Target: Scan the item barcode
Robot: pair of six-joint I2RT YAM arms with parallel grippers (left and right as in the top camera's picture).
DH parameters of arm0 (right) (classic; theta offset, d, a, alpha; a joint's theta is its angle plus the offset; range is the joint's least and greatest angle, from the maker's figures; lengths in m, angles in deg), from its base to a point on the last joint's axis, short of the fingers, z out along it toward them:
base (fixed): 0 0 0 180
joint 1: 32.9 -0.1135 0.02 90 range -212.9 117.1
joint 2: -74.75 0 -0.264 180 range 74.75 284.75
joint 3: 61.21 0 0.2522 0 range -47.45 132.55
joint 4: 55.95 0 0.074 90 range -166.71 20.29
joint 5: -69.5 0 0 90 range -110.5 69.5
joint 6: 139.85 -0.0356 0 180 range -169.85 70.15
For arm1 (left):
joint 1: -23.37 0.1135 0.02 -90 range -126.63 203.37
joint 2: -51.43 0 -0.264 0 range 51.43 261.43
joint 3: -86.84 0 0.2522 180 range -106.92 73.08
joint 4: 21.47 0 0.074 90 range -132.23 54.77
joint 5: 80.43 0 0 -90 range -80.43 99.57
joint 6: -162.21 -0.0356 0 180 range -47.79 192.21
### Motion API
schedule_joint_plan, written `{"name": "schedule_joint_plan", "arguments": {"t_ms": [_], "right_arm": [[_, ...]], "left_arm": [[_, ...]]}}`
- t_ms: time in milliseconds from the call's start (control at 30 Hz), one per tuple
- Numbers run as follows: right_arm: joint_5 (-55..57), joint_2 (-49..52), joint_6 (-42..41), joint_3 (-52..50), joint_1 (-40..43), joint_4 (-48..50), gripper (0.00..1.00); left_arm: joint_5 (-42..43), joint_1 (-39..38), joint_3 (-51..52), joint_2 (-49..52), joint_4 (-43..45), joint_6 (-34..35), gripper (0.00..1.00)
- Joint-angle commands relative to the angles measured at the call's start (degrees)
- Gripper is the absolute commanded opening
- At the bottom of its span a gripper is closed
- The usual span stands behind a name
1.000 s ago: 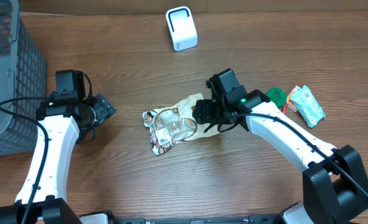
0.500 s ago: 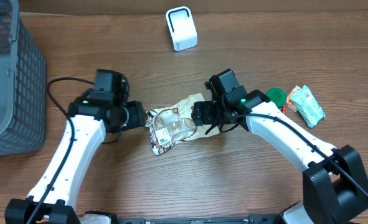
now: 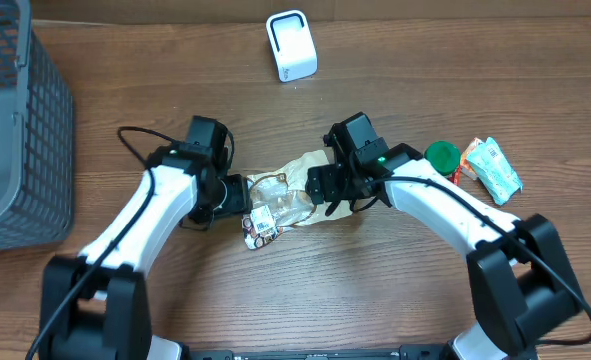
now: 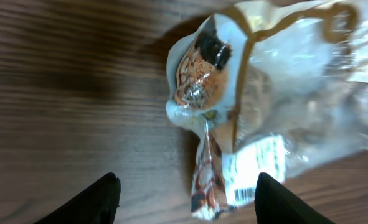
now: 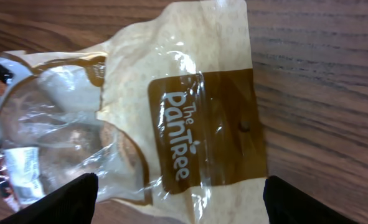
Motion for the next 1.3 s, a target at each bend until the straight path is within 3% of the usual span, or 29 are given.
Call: {"name": "schedule_joint_plan", "arguments": {"t_ms": [0, 400, 933, 1267], "right_arm": [[0.5, 1.7, 0.7, 0.1, 0.0, 0.9, 0.86], [-1.2, 2.7, 0.7, -1.1, 0.0, 2.3, 0.86], [-0.9, 4.2, 6.6, 4.5, 0.1, 2.8, 0.9], [-1.1, 4.6, 6.7, 1.5, -1.1, 3.8, 0.91]], "left_arm": [[3.4, -0.4, 0.3, 3.9, 1.1, 0.6, 0.61], [3.6, -0.3, 0.3, 10.6, 4.2, -1.4, 0.6], [1.6, -0.3, 0.3, 10.8, 3.9, -2.8, 0.6], [1.6, -0.4, 0.3, 10.8, 3.9, -2.8, 0.6]]}}
